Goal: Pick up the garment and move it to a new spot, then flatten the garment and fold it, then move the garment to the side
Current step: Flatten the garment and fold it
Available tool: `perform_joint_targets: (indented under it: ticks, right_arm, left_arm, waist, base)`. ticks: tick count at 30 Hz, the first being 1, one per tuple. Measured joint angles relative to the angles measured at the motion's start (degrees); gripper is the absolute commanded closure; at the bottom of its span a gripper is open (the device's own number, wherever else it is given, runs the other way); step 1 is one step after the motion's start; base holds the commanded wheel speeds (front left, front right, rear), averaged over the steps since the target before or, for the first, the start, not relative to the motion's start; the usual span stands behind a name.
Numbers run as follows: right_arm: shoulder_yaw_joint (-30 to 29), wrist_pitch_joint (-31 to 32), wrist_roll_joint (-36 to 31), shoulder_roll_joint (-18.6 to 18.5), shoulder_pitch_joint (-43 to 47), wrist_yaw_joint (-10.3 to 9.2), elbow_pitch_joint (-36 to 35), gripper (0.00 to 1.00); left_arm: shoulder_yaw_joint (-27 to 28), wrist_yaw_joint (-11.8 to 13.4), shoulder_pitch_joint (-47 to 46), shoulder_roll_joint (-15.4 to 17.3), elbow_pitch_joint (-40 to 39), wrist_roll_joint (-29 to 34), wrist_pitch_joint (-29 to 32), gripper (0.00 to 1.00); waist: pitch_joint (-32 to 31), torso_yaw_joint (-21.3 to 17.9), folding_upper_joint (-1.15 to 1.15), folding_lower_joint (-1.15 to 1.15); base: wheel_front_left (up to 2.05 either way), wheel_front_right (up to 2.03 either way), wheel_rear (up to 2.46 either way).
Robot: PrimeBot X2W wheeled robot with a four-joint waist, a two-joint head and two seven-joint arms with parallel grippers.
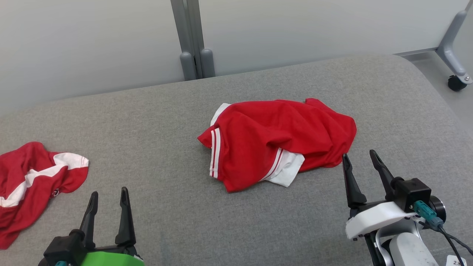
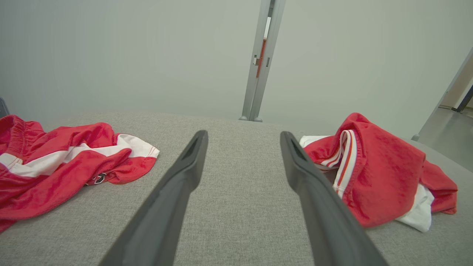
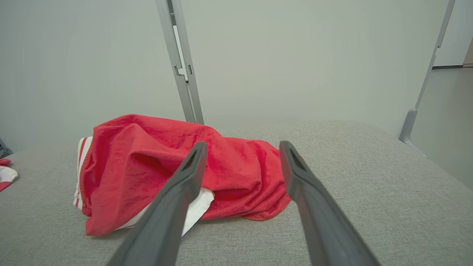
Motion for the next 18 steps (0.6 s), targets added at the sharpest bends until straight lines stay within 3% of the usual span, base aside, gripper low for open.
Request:
perform_joint_targets:
  ticks: [7, 13, 18]
  right_arm:
    - [1.25, 0.0, 0.0, -0.04, -0.07, -0.01, -0.04, 0.0]
    - [9.1, 4.23, 1.08, 0.03, -5.11, 0.0, 2.5, 0.0]
    - [14.73, 7.88, 4.94, 0.07, -13.0, 0.0, 9.9, 0.0]
  left_arm:
    - [-0.18, -0.09, -0.06, -0.03, 0.05, -0.13, 0.0, 0.0]
    - [-0.96, -0.09, -1.07, -0.08, -0.41, -0.16, 0.0, 0.0]
    - [-1.96, -0.33, -2.95, -0.09, -0.69, -0.05, 0.0, 0.0]
  waist:
    - [0.35, 0.1, 0.0, 0.0]
    - [1.58, 0.6, 0.0, 0.0]
    - [3.63, 1.71, 0.0, 0.0]
  base:
    - [0.0, 0.0, 0.0]
    - [0.0, 0.0, 0.0]
    - [0.0, 0.0, 0.0]
